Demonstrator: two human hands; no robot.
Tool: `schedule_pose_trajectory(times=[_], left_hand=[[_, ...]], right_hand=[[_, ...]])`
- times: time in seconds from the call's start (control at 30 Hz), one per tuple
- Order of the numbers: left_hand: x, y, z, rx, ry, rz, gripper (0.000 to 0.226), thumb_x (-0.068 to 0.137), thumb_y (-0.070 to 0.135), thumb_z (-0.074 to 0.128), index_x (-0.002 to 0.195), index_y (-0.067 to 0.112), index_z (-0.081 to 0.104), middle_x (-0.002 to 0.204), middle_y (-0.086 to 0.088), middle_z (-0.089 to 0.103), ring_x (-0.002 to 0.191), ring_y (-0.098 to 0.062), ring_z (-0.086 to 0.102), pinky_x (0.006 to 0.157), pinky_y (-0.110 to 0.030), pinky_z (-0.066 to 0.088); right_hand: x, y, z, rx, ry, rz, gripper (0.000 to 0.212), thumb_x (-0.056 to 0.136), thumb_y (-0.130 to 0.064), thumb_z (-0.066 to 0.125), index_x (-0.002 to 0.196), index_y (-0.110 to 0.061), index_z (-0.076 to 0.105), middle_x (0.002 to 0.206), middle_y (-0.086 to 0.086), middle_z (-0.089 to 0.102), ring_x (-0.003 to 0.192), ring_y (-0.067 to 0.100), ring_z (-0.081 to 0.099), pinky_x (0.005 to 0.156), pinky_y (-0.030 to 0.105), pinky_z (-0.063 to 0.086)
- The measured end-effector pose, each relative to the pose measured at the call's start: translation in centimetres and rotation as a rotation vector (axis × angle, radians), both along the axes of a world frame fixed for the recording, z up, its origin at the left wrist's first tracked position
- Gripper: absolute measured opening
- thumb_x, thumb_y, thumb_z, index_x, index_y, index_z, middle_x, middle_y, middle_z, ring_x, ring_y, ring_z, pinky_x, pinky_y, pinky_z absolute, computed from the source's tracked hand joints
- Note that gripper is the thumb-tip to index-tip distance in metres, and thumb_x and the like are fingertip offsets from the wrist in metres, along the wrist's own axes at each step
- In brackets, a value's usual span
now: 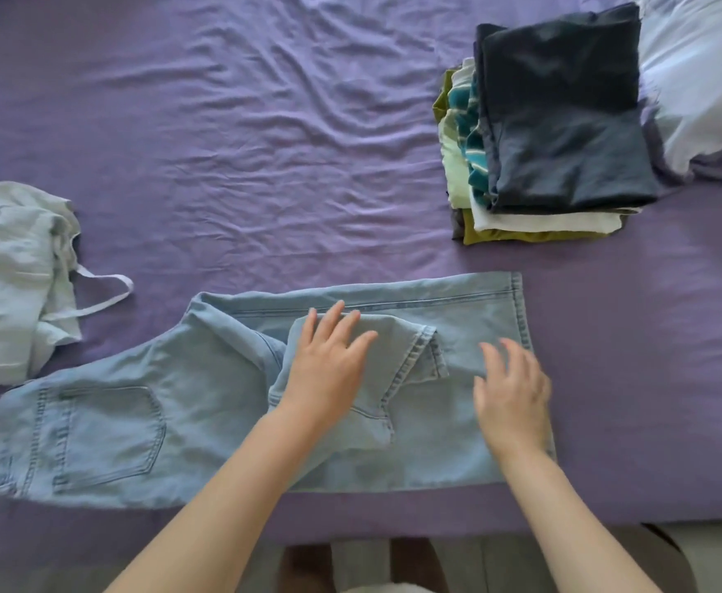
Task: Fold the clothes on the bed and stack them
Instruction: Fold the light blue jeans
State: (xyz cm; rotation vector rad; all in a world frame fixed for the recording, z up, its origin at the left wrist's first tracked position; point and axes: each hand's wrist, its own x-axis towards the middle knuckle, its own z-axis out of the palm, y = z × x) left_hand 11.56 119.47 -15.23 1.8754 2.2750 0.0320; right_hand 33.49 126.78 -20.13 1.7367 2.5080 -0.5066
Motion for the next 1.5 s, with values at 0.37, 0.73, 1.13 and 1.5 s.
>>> schedule_pose_trajectory(times=[0.37,0.73,1.13,1.5], left_hand=[[-1.5,-3.1,-0.5,-0.017,-0.851,0.415,0.047,0.095,0.017,0.056,0.14,0.024,0.044,0.155,0.002,0.024,0.135,0.001,0.026,0.111,-0.02,0.027],[-4.4,-5.7,-2.0,-0.303,-0.672,0.164,0.07,0.081,-0.014,0.039,0.138,0.026,0.048,0.147,-0.002,0.042,0.14,-0.017,0.032,0.112,-0.021,0.019],[-5.4,-4.4,-3.0,-0.476,-0.205,-0.361,0.1,0.071,0.064,0.066,0.15,0.036,0.013,0.153,0.01,0.026,0.145,-0.016,0.016,0.118,-0.046,0.0],[3.5,-2.6,-2.2,-0.139,-0.219,-0.28,0.114,0.06,0.025,0.085,0.151,0.025,0.017,0.157,-0.016,0.016,0.143,-0.03,0.025,0.109,-0.057,0.032]], right_hand=[[-10.7,-5.0,0.1,-0.645,0.66,-0.738,0.048,0.082,-0.022,0.073,0.12,-0.001,0.053,0.115,0.012,0.06,0.1,0.022,0.058,0.087,0.03,0.045],[-4.6,-3.7,4.2,-0.299,0.696,-0.634,0.01,0.095,-0.019,0.053,0.089,-0.014,0.047,0.068,-0.006,0.047,0.056,0.0,0.045,0.053,0.012,0.037],[1.2,-2.6,3.8,-0.429,0.673,-1.043,0.018,0.083,-0.012,0.069,0.094,-0.024,0.062,0.084,0.006,0.06,0.075,0.022,0.058,0.075,0.039,0.051],[-4.5,2.7,5.7,-1.025,1.759,-1.332,0.035,0.084,0.015,0.016,0.085,0.005,0.049,0.085,0.019,0.055,0.078,0.026,0.061,0.07,0.029,0.059]])
